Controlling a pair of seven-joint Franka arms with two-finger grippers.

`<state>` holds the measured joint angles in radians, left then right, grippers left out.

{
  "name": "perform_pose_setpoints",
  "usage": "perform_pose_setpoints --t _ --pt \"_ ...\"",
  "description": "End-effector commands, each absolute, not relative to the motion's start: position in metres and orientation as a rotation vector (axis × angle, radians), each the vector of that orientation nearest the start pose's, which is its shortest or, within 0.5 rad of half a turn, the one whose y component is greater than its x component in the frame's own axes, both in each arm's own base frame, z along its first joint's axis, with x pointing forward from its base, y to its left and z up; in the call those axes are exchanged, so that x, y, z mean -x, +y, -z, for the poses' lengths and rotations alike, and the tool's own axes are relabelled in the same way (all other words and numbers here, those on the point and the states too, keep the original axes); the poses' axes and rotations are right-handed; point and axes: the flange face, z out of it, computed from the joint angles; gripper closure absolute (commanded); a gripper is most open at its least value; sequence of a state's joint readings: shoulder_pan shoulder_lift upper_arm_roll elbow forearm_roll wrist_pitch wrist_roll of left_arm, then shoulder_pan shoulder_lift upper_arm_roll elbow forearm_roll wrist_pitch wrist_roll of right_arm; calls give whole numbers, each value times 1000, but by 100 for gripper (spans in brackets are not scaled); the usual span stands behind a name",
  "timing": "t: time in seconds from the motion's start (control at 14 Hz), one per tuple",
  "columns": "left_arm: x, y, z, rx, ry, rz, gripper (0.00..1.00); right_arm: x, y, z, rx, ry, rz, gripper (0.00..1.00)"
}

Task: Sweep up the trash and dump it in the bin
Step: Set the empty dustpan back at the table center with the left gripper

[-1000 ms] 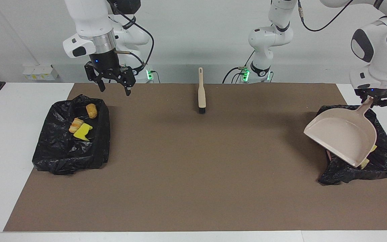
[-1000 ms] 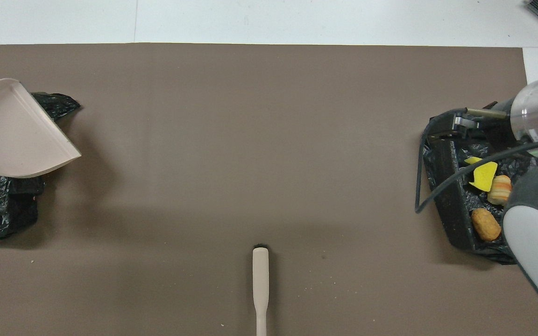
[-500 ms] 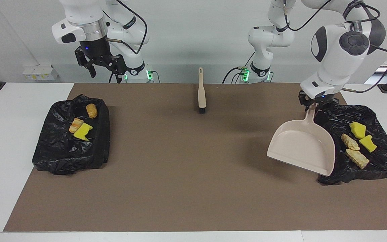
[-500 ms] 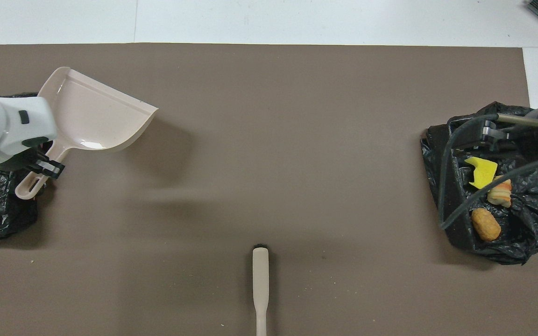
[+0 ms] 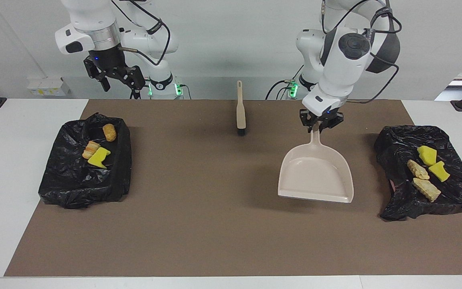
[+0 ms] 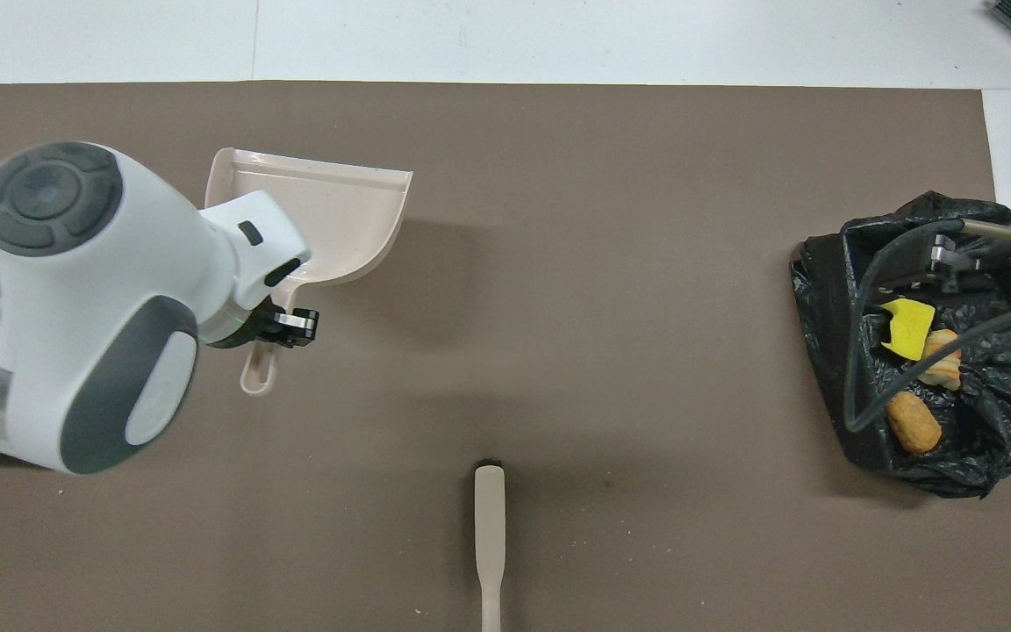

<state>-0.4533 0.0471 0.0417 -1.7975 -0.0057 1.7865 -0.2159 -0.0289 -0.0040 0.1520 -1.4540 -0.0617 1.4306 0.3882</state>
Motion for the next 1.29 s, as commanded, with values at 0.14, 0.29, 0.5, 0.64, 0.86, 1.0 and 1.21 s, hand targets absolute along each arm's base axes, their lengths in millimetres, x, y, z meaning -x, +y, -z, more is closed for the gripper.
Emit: perform_pose_setpoints --t 0.14,0.29,0.5,0.64,0.86,1.0,1.21 --pt "-516 -317 -434 3141 196 -31 100 -529 51 -668 3170 373 -18 0" --pt "-518 -347 -399 3169 174 3 100 -529 49 -668 3169 382 -20 0" --pt "-510 -360 -381 3173 155 -10 100 -530 43 -669 3166 402 -16 0" --pt "-496 -374 -372 3199 92 1 100 -530 39 -669 3164 414 -14 0" --pt "-497 -371 -369 3209 46 23 1 -530 39 -669 3165 409 -16 0" --pt "-504 -364 -373 3209 23 24 0 -530 39 -669 3165 409 -16 0" --pt "-533 -322 -393 3209 -77 42 0 -530 39 -669 3165 409 -16 0"
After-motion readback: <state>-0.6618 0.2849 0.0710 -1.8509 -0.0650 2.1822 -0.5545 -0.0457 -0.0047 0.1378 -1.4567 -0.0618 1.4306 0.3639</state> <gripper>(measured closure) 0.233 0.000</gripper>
